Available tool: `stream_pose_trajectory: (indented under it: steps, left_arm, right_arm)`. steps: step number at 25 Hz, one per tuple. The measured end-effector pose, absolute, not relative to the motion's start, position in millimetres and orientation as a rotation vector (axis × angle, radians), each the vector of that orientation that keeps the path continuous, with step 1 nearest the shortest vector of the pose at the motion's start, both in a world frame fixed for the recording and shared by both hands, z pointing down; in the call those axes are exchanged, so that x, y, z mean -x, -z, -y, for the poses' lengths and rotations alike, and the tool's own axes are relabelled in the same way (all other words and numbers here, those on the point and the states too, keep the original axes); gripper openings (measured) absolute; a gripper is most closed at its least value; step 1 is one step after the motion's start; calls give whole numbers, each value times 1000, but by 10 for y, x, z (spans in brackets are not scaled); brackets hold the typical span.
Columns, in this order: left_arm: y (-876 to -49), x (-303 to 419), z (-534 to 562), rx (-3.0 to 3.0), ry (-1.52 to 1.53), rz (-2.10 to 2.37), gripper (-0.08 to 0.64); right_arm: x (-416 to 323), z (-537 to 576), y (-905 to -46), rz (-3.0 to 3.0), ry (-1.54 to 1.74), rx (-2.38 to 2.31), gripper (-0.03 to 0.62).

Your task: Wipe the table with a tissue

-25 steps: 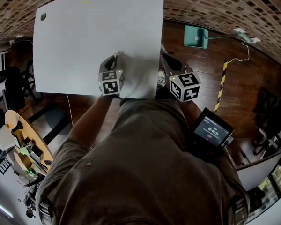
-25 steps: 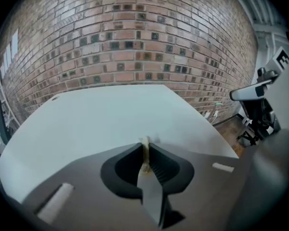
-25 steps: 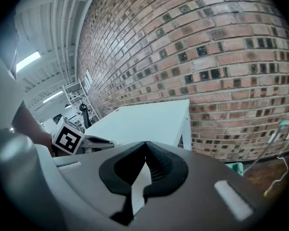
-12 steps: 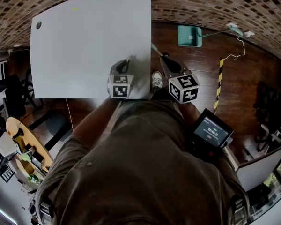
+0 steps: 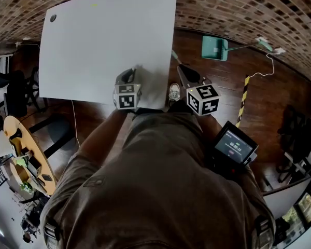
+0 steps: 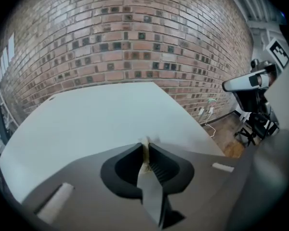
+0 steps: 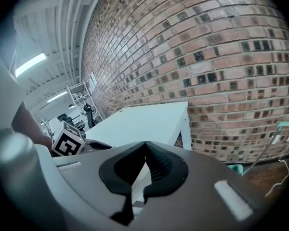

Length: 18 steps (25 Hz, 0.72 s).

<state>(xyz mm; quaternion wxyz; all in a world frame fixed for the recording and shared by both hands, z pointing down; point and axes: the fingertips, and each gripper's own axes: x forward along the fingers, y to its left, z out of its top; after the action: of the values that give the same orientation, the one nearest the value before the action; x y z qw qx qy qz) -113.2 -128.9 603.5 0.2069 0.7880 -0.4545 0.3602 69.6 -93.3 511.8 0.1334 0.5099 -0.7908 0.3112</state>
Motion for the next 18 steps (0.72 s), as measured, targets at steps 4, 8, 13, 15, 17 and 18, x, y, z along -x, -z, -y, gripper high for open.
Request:
stream_pose_trajectory:
  steps: [4, 8, 13, 15, 17, 18]
  left_arm:
    - [-6041, 1440, 1245, -2103, -988, 1368, 40]
    - [-6044, 1595, 1176, -2015, -958, 1448, 38]
    - [-5847, 1674, 1048, -1967, -865, 1549, 38]
    - [-5755, 1697, 990, -1957, -818, 1584, 38]
    - [-5653, 1722, 940, -1950, -781, 1616, 38]
    - [-5608, 1739, 910, -1949, -766, 1628, 38]
  right_arm:
    - [-630, 956, -5098, 2327, -880, -1426, 12]
    - [-603, 960, -5095, 2354, -860, -1372, 12]
    - [-533, 939, -5085, 2404, -840, -1291, 12]
    - [-489, 930, -5115, 2421, -838, -1251, 12]
    - [-447, 930, -5151, 2433, -834, -1222, 12]
    - [-425, 926, -5157, 2437, -834, -1217, 12]
